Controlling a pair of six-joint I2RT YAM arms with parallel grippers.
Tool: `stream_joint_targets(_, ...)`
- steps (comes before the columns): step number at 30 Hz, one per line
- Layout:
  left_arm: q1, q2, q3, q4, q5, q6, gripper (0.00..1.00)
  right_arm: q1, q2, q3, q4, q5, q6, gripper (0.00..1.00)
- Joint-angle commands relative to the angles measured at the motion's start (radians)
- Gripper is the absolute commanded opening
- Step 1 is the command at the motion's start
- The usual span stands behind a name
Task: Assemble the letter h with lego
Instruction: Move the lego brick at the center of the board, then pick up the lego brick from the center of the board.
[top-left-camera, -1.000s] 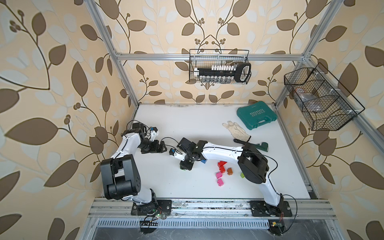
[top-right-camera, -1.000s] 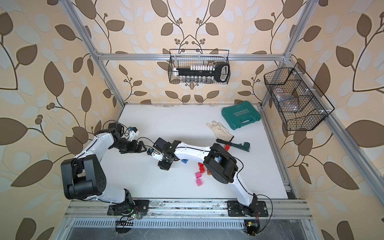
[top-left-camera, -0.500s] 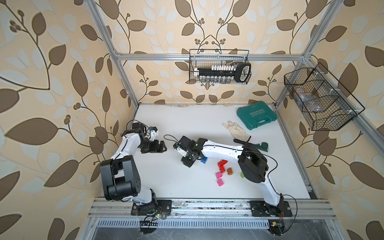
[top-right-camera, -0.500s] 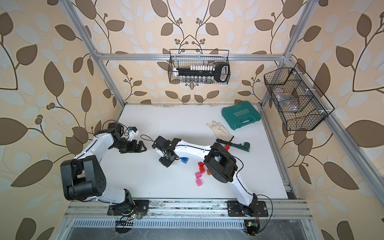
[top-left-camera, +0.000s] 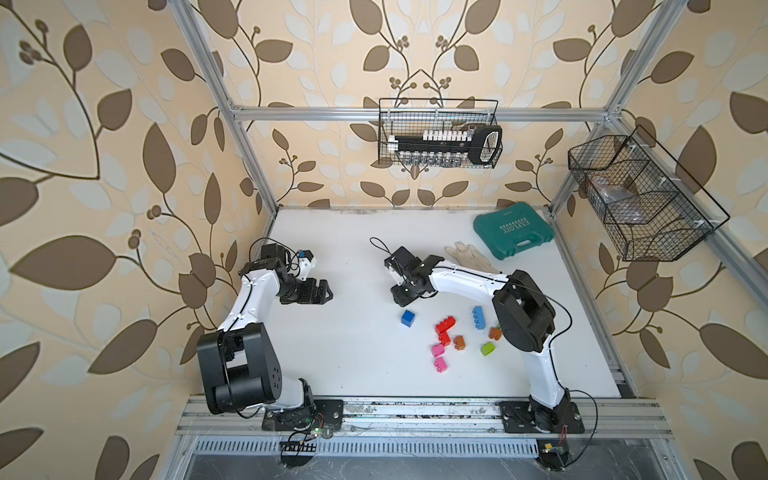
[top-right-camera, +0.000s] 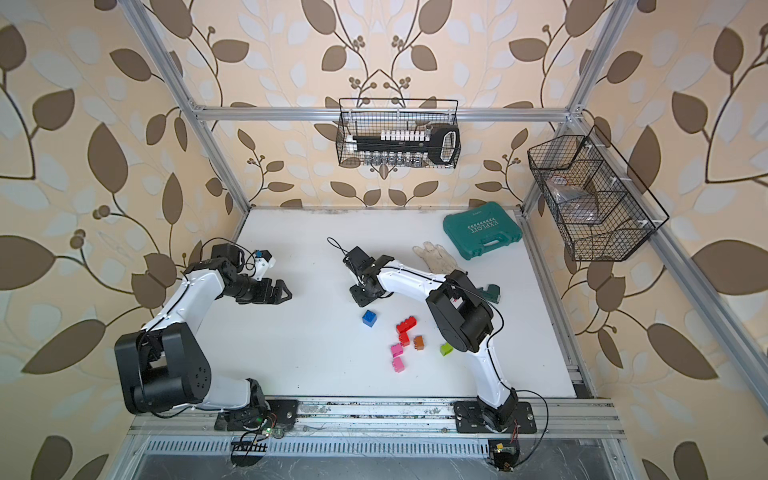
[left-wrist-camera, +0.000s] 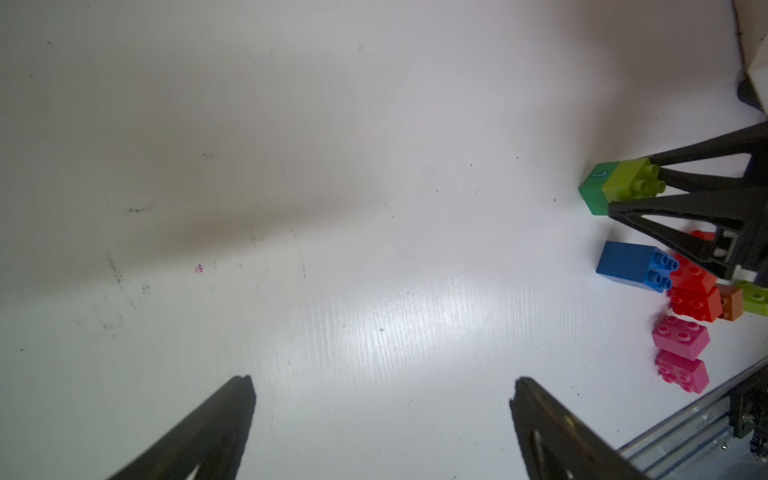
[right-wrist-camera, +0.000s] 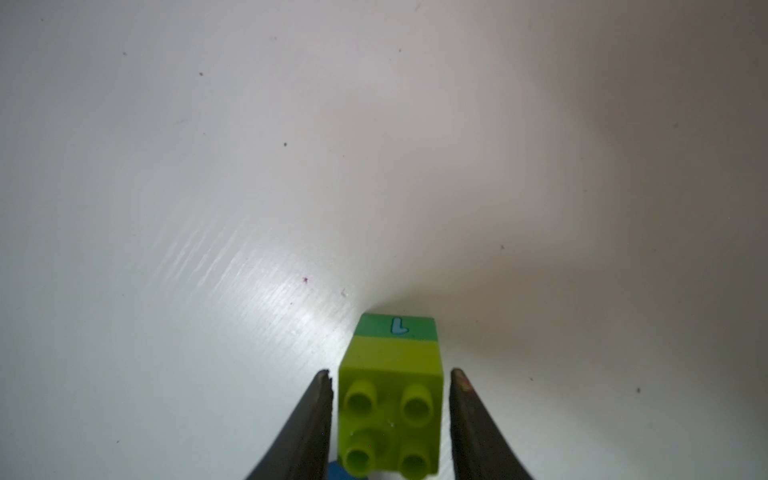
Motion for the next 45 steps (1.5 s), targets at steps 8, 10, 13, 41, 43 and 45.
stream_joint_targets(8,0.006,-0.085,-0.009,0.024,0.062,0.012,0.99,-0.075,-0.282,-0.092,-0.106,-0.04,0.037,0.55)
stream_joint_targets(10,0.005,-0.069,-0.003,0.012,0.069,0.013,0.99,-0.112,-0.395,-0.207,-0.105,-0.043,0.065,0.55)
stream_joint_targets(13,0.006,-0.059,-0.009,0.013,0.07,0.02,0.99,-0.144,-0.531,-0.365,-0.131,-0.03,0.128,0.55)
stream_joint_targets(41,-0.016,-0.093,0.003,-0.033,0.316,0.079,0.99,-0.128,-0.566,-0.751,-0.062,-0.063,0.454,0.35)
stream_joint_targets(43,-0.024,-0.094,0.009,-0.035,0.321,0.077,0.99,-0.128,-0.563,-0.759,-0.051,-0.063,0.457,0.29)
stream_joint_targets(45,-0.039,-0.098,0.009,-0.032,0.328,0.078,0.99,-0.128,-0.57,-0.753,-0.05,-0.064,0.457,0.25)
